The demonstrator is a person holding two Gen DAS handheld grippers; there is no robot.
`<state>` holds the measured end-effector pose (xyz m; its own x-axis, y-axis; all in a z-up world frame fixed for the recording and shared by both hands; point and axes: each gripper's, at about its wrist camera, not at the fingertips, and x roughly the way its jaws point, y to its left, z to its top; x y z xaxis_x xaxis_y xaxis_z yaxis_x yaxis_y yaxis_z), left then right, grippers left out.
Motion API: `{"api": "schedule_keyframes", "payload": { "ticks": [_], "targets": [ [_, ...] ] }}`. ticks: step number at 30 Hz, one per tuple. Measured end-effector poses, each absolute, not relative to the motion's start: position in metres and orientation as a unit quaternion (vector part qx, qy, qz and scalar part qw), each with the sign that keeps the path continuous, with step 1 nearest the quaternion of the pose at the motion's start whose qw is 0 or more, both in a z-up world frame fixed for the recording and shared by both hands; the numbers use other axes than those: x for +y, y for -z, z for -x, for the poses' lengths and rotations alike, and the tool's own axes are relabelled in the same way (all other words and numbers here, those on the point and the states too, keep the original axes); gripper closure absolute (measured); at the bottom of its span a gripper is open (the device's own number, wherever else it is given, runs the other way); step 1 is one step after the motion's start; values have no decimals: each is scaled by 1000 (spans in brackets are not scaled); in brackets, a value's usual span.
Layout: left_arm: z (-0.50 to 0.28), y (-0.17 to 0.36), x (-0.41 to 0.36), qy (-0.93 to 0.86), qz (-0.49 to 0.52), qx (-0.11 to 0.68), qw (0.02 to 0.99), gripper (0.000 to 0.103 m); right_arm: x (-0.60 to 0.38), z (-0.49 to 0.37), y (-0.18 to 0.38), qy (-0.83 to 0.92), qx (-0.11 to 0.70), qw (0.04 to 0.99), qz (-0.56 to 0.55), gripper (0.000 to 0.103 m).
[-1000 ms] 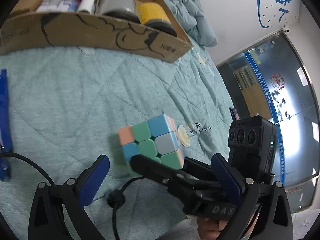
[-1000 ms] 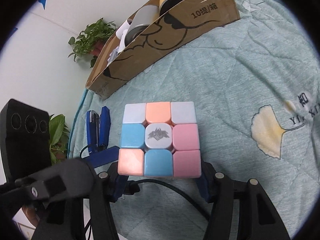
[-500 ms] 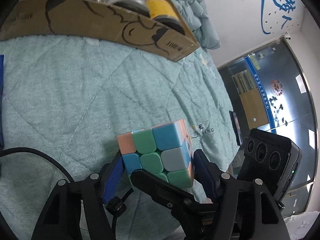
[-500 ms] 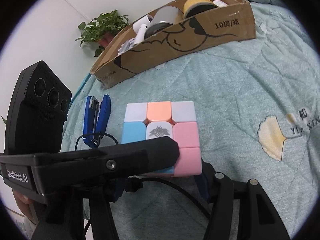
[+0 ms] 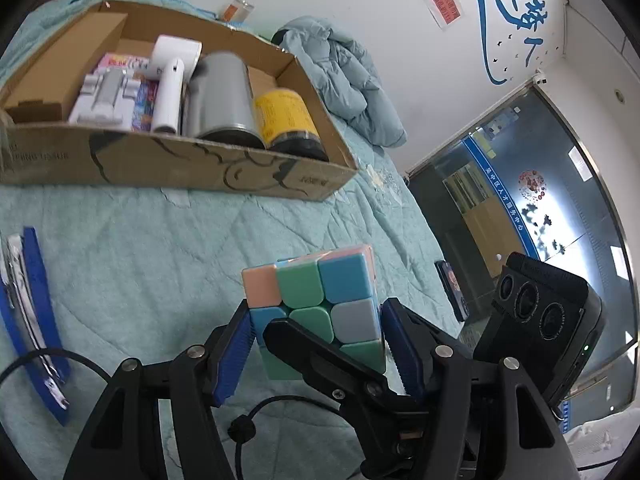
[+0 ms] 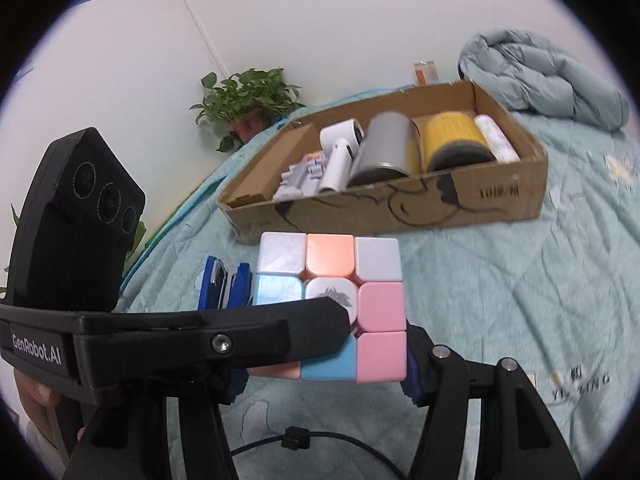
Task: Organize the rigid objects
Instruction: 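Carry the cube into the box and set it on the phone stand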
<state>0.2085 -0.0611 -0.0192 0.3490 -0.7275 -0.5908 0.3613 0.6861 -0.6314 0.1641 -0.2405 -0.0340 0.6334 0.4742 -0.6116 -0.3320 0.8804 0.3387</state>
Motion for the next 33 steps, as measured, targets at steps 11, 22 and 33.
{"api": "schedule_keyframes", "payload": {
  "ticks": [11, 22, 33],
  "targets": [
    [-238, -12, -14, 331, 213, 422, 817, 42, -206, -200, 7, -261, 349, 899, -31, 44],
    [-303, -44, 33, 323, 222, 405, 826, 42, -166, -260, -20, -275, 340, 899, -1, 44],
    [-421, -35, 81, 300, 230, 458, 805, 42, -120, -360, -10, -284, 423, 860, -32, 44]
  ]
}}
